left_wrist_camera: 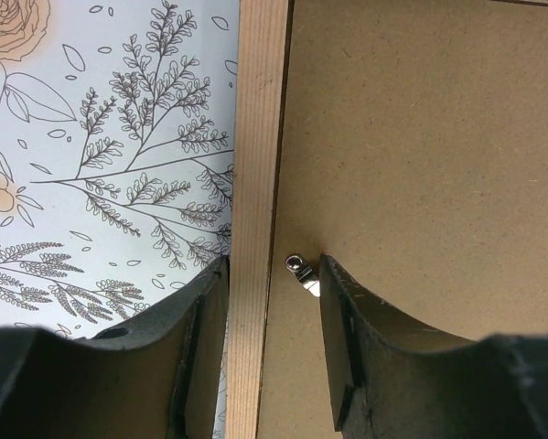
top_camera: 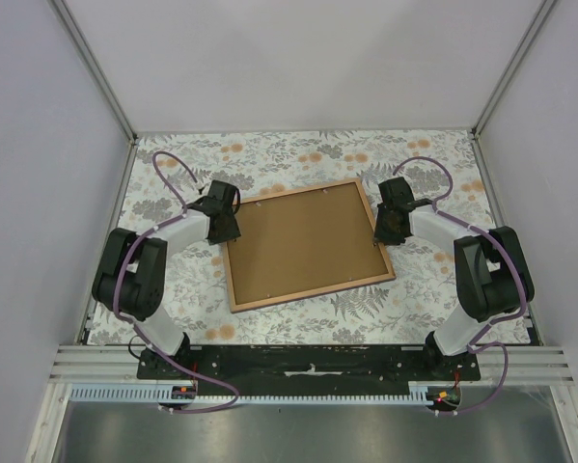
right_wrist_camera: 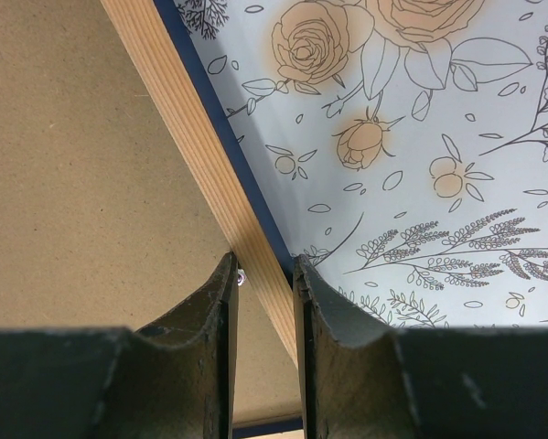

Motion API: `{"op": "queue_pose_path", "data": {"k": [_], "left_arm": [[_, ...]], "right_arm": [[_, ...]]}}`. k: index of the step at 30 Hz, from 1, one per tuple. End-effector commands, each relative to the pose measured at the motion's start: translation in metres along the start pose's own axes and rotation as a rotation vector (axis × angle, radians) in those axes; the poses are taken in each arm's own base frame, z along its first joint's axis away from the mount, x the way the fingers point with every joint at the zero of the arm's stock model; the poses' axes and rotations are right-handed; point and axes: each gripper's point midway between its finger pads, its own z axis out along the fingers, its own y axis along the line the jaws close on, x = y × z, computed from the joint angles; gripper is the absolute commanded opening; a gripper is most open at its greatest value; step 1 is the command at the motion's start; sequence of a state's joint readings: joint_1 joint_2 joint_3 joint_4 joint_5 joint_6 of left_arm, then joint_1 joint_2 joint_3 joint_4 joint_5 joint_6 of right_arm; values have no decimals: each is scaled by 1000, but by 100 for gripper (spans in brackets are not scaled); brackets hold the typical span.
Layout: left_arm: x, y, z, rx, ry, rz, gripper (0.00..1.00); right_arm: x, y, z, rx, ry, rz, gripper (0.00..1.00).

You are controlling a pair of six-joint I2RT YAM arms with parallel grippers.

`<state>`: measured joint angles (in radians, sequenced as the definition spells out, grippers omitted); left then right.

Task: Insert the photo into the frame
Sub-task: Press the fastener onto the backboard.

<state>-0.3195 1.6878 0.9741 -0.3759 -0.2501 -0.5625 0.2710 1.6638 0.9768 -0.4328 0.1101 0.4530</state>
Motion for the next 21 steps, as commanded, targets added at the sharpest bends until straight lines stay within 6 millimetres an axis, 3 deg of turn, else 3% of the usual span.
{"op": "queue_pose_path", "data": {"k": [1, 11, 21], "left_arm": [[35, 14, 1, -19, 87, 20, 47], [44, 13, -7, 25, 109, 42, 35], [42, -7, -21, 160, 116, 100, 49]], "right_arm": [[-15, 6, -3, -11, -42, 13, 0], [-18, 7, -2, -11, -46, 20, 0], [-19, 9, -2, -17, -45, 21, 0]]}}
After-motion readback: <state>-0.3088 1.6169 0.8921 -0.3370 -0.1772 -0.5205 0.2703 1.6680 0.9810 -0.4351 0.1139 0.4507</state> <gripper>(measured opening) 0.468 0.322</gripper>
